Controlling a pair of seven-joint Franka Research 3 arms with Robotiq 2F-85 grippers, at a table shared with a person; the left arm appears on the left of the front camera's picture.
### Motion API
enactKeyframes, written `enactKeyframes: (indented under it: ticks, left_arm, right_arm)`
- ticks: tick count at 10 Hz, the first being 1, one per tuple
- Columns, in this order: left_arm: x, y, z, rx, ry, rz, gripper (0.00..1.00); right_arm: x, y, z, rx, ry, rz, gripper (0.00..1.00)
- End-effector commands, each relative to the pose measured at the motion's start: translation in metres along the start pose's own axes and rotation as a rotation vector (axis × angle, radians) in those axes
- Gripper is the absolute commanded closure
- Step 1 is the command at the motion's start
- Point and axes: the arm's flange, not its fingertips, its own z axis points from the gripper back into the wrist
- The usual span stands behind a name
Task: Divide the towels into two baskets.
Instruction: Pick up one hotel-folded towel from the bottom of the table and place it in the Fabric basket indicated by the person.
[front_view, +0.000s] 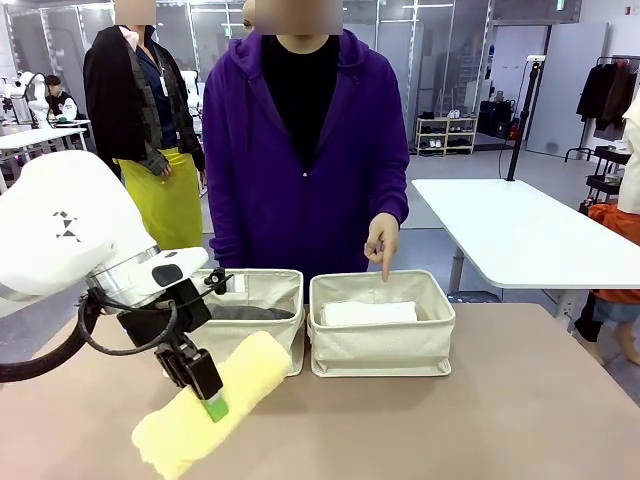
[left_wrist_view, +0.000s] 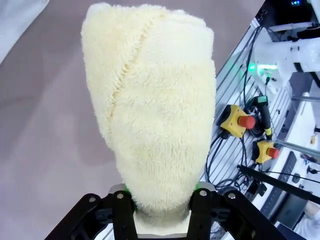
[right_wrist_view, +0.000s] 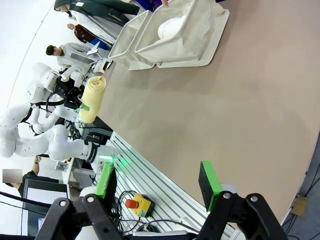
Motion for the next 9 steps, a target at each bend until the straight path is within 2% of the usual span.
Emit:
enactKeyframes:
  ticks: [1, 3, 4, 5, 7, 9]
  left_arm:
    - [0.0, -0.002, -0.01, 0.029, 0.038, 0.004, 0.93]
    - [0.0, -0.002, -0.01, 0.029, 0.038, 0.004, 0.93]
    - [-0.002, 0.001, -0.008, 0.005, 0.026, 0.001, 0.6]
    - [0.023, -0.006, -0.007, 0.096, 0.055, -0.103, 0.6]
    - [0.066, -0.001, 0.003, 0.161, 0.071, -0.205, 0.6]
    - [0.131, -0.011, 0.016, 0.281, 0.157, -0.402, 0.6]
  right_arm:
    - [-0.001, 0.004, 0.001, 0.01, -0.013, 0.017, 0.17]
    - [-0.001, 0.004, 0.001, 0.01, -0.013, 0.017, 0.17]
    - [-0.001, 0.004, 0.001, 0.01, -0.013, 0.017, 0.17]
    - [-0.001, 0.004, 0.001, 0.01, -0.013, 0.017, 0.17]
    - [-0.001, 0.004, 0.001, 0.01, -0.013, 0.017, 0.17]
    - [-0.001, 0.004, 0.001, 0.01, -0.013, 0.017, 0.17]
